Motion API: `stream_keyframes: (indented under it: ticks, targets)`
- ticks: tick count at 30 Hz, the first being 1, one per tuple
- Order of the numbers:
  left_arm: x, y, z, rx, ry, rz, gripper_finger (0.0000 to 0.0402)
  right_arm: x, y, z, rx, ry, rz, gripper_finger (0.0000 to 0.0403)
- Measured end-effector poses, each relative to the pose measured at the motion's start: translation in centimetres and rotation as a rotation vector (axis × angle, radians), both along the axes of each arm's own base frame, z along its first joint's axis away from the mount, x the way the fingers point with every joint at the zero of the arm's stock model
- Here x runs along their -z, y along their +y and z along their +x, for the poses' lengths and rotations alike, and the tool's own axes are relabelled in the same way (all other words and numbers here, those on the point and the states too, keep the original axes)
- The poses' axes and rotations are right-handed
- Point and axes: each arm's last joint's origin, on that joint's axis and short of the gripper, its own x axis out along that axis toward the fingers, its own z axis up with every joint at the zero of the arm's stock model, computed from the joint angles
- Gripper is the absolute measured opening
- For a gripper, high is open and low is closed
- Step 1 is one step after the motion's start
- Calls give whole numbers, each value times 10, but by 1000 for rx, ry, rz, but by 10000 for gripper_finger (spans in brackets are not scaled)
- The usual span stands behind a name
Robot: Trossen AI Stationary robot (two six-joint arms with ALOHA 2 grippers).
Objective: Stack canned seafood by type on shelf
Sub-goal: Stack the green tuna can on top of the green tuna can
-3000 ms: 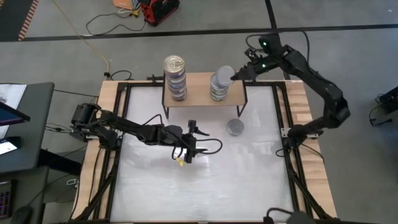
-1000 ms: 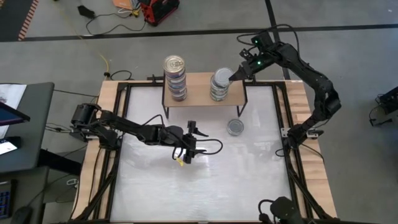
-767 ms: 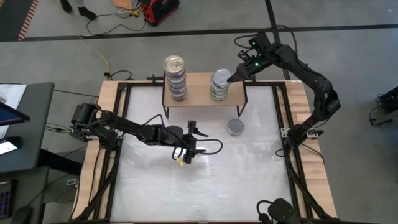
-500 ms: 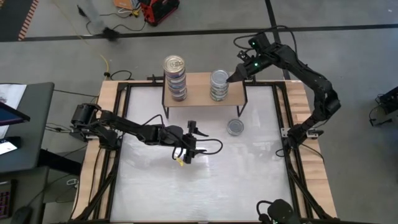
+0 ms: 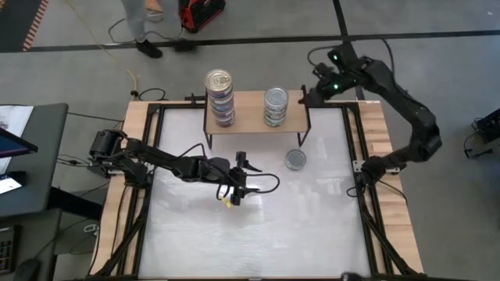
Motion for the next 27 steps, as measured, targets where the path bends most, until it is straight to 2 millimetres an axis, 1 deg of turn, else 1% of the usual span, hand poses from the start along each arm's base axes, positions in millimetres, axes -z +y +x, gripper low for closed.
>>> stream_keyframes:
  ticks: [2, 4, 7, 12, 15, 18, 20, 22, 27]
  targets:
    - [0, 4, 0, -17, -1, -15, 290, 4, 18, -3, -22, 3, -36, 271]
    - [0, 6, 1, -31, -2, -26, 290, 13, 35, -5, -47, 4, -50, 271]
    - [0, 6, 1, -41, -6, -25, 290, 34, 63, -8, -87, 24, -82, 271]
    - [0, 0, -1, -104, -4, 9, 290, 77, 112, -10, -84, 106, -167, 271]
    - [1, -5, -2, -129, 6, 18, 290, 93, 135, -12, -67, 163, -268, 270]
    - [4, -10, -4, -117, 38, 2, 290, 107, 157, -11, -79, 217, -358, 270]
    - [7, -14, -5, -111, 61, -12, 290, 118, 167, -9, -95, 244, -367, 270]
    - [8, -17, -6, -111, 71, -31, 290, 129, 174, -4, -87, 262, -362, 270]
    - [7, -21, -6, -125, 61, -96, 290, 165, 178, 8, -79, 363, -348, 270]
